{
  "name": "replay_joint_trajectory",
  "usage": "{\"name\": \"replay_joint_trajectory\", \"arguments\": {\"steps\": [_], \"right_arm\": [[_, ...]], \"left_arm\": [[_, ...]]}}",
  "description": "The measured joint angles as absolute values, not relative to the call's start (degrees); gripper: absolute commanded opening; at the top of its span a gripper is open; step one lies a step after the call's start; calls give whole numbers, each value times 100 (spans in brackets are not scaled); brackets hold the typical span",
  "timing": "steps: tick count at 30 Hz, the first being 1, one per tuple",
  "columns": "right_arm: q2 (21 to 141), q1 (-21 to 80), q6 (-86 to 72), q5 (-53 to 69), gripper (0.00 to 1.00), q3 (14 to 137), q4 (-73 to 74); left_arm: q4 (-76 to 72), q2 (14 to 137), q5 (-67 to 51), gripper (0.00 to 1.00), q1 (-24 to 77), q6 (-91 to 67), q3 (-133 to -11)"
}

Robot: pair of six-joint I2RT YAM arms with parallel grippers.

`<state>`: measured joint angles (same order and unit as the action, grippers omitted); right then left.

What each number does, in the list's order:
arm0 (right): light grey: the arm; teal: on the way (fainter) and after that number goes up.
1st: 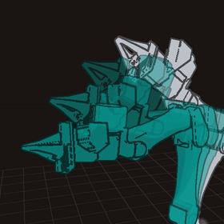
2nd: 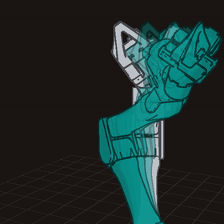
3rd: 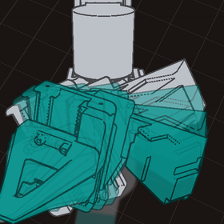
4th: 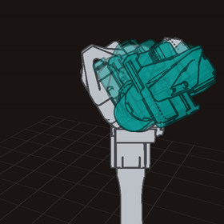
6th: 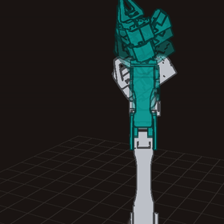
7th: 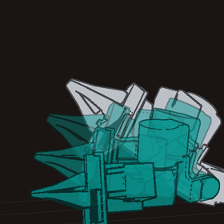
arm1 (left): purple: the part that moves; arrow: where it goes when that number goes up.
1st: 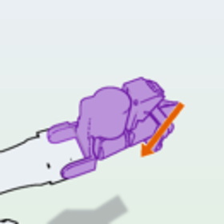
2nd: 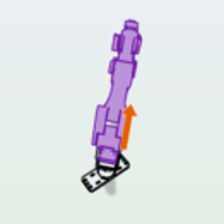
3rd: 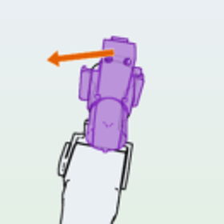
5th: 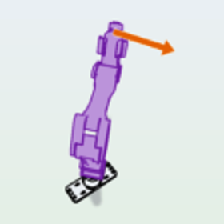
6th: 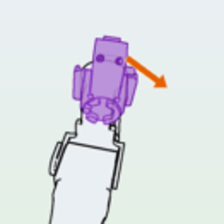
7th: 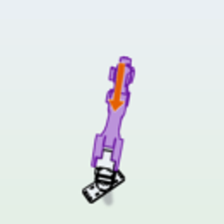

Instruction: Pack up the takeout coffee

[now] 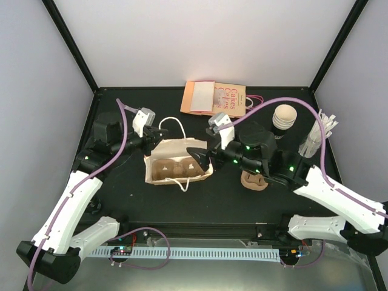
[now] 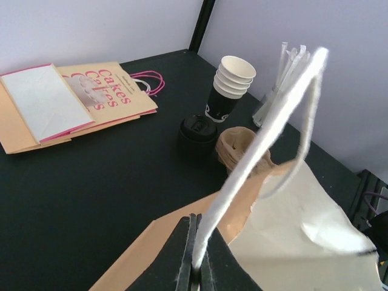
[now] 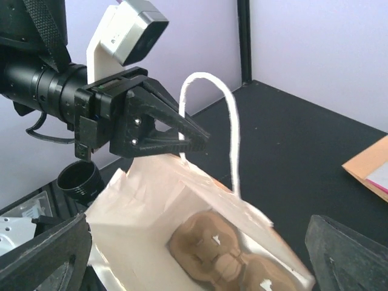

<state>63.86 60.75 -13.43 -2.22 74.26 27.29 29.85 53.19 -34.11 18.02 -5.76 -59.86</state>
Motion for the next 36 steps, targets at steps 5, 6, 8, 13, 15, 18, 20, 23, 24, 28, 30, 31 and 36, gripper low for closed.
{"name": "replay_joint_trajectory", "arguments": {"steps": [5, 6, 8, 13, 15, 18, 20, 23, 24, 28, 30, 31, 36], "right_arm": [[5870, 6077, -1463, -762, 98, 7002, 2814], [5802, 6075, -1533, -932, 98, 6910, 2871], [5723, 6075, -1664, -1284, 99, 6718, 3011], [5907, 6071, -2025, -1741, 100, 6265, 3391], [6042, 6071, -2128, -1743, 100, 6149, 3511], [6158, 6071, -2213, -1656, 100, 6062, 3632], [6119, 6071, -2257, -1603, 100, 6001, 3638], [5948, 6071, -2287, -1594, 100, 5870, 3634], [5902, 6071, -2290, -1597, 100, 5843, 3645], [5795, 6071, -2292, -1599, 100, 5793, 3704], [5798, 6071, -2311, -1594, 100, 5741, 3719], [5800, 6071, -2331, -1590, 100, 5680, 3730], [5795, 6071, -2580, -1509, 100, 5076, 3736]], "left_arm": [[2867, 5319, -3409, 4, 1802, -353, -5986], [2845, 5319, -3404, 4, 1802, -298, -5986], [2805, 5321, -3354, 4, 1802, -180, -5986], [2641, 5325, -3269, 4, 1802, 51, -5986], [2578, 5323, -3273, 4, 1802, 78, -5986], [2394, 5238, -3282, 4, 1809, 84, -5872], [2322, 5041, -3295, 4, 1809, 84, -5671], [2305, 4676, -3356, 4, 1813, 82, -5411], [2307, 4606, -3376, 3, 1813, 80, -5376], [2335, 4318, -3485, 2, 1813, 40, -5253], [2392, 4191, -3531, 2, 1813, -5, -5194], [2416, 4147, -3551, 2, 1813, -23, -5175], [2585, 3911, -3645, 2, 1837, -108, -5089]]}}
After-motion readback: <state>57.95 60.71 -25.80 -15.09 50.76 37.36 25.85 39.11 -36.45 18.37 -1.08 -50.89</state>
